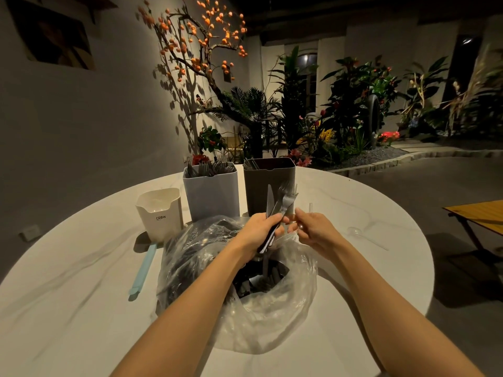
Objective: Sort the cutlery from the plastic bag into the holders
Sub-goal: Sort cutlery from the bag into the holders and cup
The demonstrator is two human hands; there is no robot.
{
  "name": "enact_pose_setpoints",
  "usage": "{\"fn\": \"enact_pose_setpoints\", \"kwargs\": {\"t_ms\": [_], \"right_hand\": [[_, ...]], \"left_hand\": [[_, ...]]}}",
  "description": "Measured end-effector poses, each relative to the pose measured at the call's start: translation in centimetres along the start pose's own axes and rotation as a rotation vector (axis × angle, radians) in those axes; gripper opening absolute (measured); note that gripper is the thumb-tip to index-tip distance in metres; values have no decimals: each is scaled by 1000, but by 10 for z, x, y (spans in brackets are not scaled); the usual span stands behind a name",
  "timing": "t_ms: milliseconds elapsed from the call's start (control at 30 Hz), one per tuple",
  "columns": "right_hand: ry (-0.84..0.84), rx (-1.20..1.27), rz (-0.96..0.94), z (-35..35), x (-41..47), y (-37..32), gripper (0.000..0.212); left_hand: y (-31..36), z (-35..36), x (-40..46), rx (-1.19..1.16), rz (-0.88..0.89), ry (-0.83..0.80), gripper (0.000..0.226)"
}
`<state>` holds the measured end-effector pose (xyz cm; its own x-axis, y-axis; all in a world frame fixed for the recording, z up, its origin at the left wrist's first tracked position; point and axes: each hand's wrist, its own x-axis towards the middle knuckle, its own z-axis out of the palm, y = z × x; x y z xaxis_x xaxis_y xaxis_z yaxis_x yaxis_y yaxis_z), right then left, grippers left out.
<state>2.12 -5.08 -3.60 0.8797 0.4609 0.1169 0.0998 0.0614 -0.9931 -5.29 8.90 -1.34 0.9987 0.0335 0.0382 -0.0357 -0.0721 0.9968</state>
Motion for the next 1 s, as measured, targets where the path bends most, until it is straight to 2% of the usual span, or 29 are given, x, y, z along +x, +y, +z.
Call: {"fn": "enact_pose_setpoints", "kwargs": {"t_ms": [167, 333, 433, 567, 767, 900, 1000], "right_hand": [[-38, -152, 2, -2, 1, 3, 42], [-47, -482, -73, 5, -2, 3, 49], [-21, -677, -69, 8, -3, 5, 51], [75, -792, -59, 8, -3, 3, 60], [195, -745, 28, 2, 3, -1, 56], [162, -394, 121, -8, 4, 3, 31], [148, -150, 96, -21, 1, 2, 30]], "left_hand": [[1, 4, -1, 74, -5, 54, 31], [0, 6, -3, 83, -2, 33, 36], [1, 5, -4, 39, -25, 33, 30], [1, 6, -3, 12, -32, 39, 26], [3, 15, 4, 2, -3, 114, 29], [5, 26, 9, 26, 21, 126, 28], [8, 36, 11, 80, 21, 88, 26]]}}
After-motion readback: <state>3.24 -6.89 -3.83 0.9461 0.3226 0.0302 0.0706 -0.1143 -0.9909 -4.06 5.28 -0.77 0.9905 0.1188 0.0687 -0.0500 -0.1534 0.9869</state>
